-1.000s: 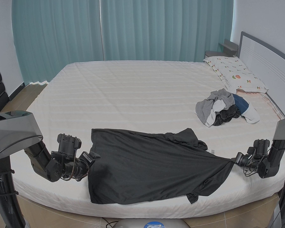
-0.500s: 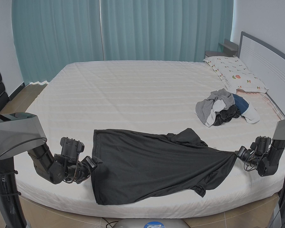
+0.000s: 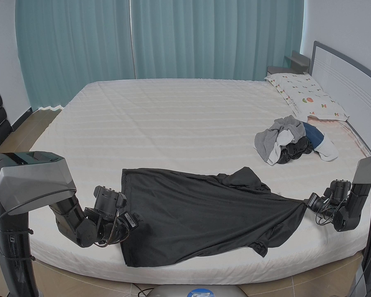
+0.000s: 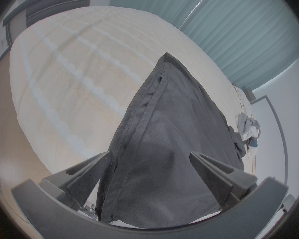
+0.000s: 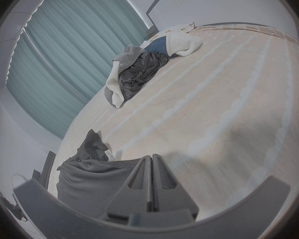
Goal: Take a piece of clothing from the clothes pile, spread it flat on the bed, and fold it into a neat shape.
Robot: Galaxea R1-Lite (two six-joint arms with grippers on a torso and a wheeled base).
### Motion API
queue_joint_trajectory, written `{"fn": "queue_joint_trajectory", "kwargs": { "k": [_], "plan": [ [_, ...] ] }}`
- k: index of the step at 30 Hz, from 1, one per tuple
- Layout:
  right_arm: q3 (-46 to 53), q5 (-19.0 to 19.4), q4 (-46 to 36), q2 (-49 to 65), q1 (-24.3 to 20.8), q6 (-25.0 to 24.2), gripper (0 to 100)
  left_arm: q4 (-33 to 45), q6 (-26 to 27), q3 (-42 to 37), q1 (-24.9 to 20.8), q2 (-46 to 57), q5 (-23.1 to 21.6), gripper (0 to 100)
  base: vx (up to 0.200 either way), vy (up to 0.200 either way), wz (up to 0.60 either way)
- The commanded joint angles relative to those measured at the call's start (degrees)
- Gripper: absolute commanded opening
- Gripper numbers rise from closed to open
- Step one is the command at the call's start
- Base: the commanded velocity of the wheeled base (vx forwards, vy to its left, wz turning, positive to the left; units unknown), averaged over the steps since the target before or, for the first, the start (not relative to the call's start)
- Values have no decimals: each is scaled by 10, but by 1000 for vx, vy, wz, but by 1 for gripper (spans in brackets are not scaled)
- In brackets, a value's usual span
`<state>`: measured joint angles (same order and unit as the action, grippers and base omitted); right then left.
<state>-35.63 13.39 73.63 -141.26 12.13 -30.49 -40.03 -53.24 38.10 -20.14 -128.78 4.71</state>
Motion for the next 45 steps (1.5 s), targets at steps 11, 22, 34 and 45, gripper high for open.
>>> {"fn": "queue_joint_trajectory", "kwargs": {
  "k": [11, 22, 34, 45],
  "plan": [
    [10, 1, 1, 2, -8, 0, 100, -3, 29, 4, -15, -50, 65, 100, 0, 0, 0],
    [13, 1, 12, 2, -9, -2, 100, -2, 38, 13, -19, -47, 68, 0, 0, 0, 0],
    [52, 1, 63, 20, -27, -2, 100, -7, -2, 11, 38, -4, 61, 0, 0, 0, 0],
    [123, 6, 85, 56, -93, -2, 100, -8, -20, 19, 118, 11, 7, 0, 0, 0, 0]
  ]
}}
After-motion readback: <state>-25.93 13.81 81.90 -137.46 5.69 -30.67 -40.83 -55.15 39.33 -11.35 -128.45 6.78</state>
